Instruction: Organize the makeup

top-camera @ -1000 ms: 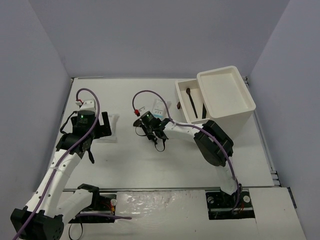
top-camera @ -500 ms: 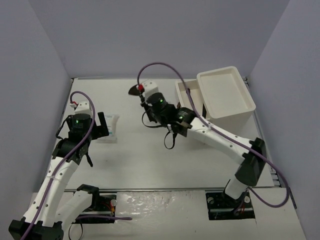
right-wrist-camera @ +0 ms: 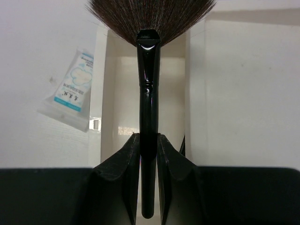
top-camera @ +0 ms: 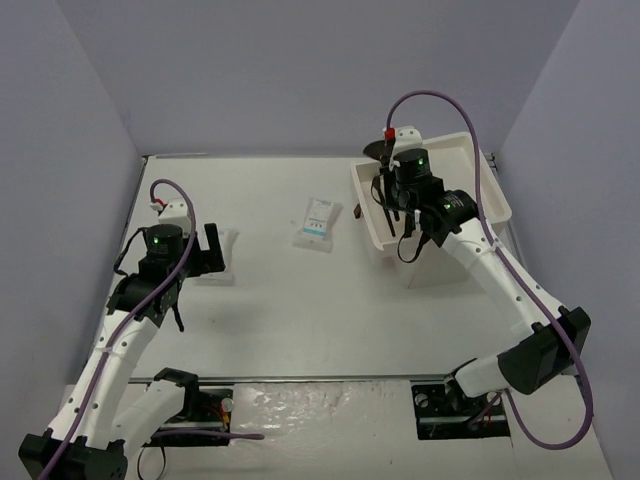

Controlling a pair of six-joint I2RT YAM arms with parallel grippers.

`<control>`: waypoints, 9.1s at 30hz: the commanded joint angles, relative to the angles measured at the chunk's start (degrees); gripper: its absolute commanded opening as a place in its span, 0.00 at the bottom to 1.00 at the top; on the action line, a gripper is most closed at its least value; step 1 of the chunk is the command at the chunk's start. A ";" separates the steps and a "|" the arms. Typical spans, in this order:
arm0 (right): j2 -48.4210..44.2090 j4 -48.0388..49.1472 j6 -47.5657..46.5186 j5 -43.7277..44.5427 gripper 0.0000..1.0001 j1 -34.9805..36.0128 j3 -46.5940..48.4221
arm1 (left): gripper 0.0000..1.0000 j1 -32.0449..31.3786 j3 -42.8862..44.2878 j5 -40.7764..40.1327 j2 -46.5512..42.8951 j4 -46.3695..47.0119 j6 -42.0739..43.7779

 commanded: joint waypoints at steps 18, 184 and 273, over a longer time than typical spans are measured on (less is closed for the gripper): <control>-2.63 0.76 1.20 -12.87 0.72 -12.24 2.76 | 0.94 -6.84 9.35 18.88 14.44 14.78 4.96; 7.58 19.67 29.01 -9.58 0.58 -24.79 -0.41 | 0.97 -0.95 1.03 -9.48 -1.01 3.37 4.12; 28.62 22.64 35.92 10.73 1.00 24.51 -4.73 | 0.97 -0.69 3.78 -11.92 4.63 -3.22 2.19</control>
